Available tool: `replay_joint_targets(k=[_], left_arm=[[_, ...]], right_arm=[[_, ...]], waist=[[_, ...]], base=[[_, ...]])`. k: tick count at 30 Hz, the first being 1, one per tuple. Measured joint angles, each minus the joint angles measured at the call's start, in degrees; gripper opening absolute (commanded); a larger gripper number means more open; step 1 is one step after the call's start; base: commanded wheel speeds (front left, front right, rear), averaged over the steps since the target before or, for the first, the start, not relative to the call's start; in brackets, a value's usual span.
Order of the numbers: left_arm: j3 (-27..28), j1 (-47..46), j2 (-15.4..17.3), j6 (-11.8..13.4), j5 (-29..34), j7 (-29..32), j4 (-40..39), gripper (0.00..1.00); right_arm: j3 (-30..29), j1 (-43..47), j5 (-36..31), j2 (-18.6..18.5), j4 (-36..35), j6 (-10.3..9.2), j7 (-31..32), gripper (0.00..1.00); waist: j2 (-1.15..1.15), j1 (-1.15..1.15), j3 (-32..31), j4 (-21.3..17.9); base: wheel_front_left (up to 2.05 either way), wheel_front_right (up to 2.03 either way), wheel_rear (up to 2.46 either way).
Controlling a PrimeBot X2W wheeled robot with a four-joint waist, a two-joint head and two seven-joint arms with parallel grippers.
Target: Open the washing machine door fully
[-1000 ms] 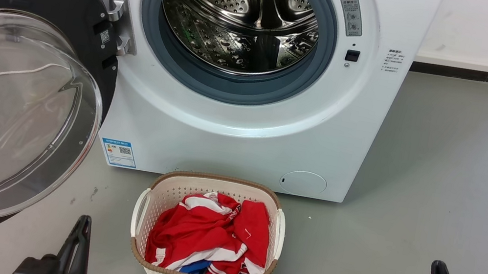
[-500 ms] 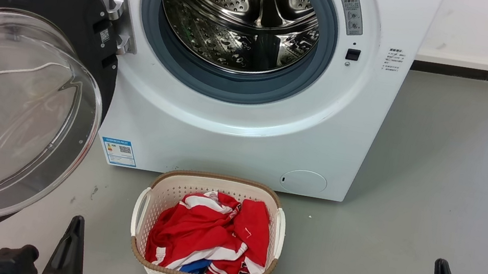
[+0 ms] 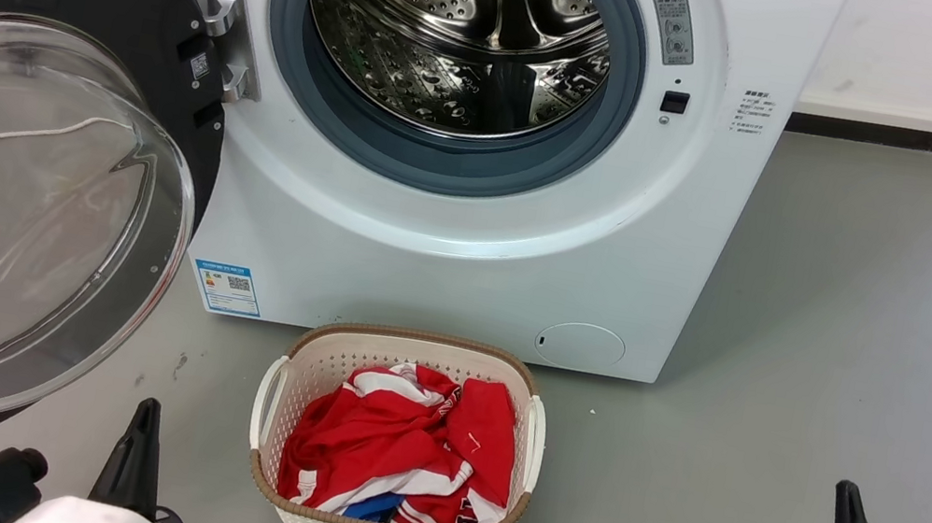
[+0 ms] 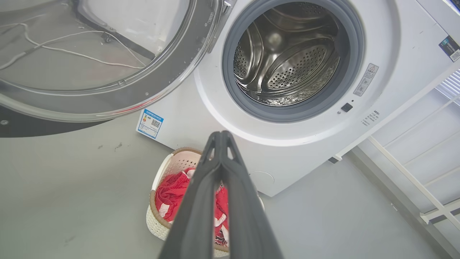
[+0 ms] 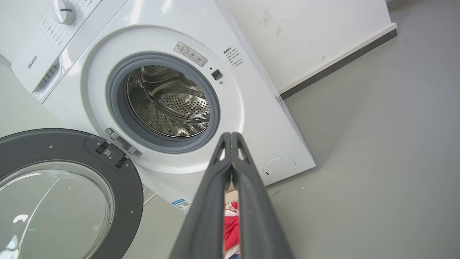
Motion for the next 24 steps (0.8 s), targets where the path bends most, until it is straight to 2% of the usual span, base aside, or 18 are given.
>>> replay_joint_targets(k=[24], left_arm=[[0.93, -3.63, 0.0, -1.53, -19.42, 4.79, 2.05, 0.0]], right_arm=[[-0.19, -4.18, 19.22, -0.53, 3.31, -0.01, 4.17, 0.0]], waist=[[0.0, 0.0, 0.3, 0.16]], base=[[0.0, 0.0, 0.0]])
